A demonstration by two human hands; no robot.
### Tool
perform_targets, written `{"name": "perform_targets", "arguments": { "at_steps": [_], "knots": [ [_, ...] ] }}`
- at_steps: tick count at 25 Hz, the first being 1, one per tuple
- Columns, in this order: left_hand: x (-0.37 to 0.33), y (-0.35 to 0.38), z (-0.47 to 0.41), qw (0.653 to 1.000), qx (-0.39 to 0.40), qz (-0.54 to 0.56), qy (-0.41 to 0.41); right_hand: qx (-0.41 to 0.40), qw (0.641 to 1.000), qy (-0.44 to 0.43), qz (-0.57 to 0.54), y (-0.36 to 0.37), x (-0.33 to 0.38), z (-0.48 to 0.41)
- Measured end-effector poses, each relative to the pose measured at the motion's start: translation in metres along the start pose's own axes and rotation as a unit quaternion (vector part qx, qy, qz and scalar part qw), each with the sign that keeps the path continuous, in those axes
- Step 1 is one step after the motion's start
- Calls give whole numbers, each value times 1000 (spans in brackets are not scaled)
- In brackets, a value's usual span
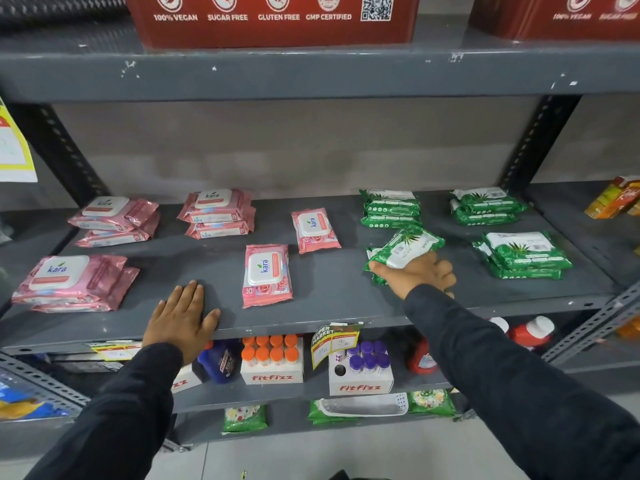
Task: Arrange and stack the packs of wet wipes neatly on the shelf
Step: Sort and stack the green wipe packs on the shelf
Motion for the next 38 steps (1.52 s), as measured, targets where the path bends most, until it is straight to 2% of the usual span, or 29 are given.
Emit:
{"name": "perform_targets", "arguments": {
  "at_steps": [10,14,17,21,24,28,31,34,38],
  "knots": [
    [1,2,-1,1000,-4,5,1,53,989,-137,11,-23,-28,-22],
    [1,2,-2,1000,-13,7,3,39,988,-145,-42,-45,-27,-27],
    [1,1,-2,1000,-13,4,5,16,990,-132,48,-42,6,-17],
    [0,1,0,1000,-2,-2,2,55,990,-62,118,-15,19,-11],
    [0,0,0,1000,-6,4,2,57,985,-93,130,-18,14,-21],
    [0,0,-1,1000,-11,5,1,156,957,-205,133,-23,18,-37],
    [0,0,-1,1000,-11,3,1,224,926,-254,165,-24,17,-48],
    [0,0,0,1000,-11,2,3,252,907,-279,192,-24,21,-53],
    [1,2,-1,1000,-7,-4,2,268,903,-285,178,-23,26,-54]
  ]
}}
Point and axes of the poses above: each hand's wrist, its own z-axis away from the middle knuckle, its own y-axis out of the palm, x = y × z, the point moved 10 cm from there along -z, towards the middle knuckle, and after that the axes turned 15 degrees about -y, right-handed, at the moved point
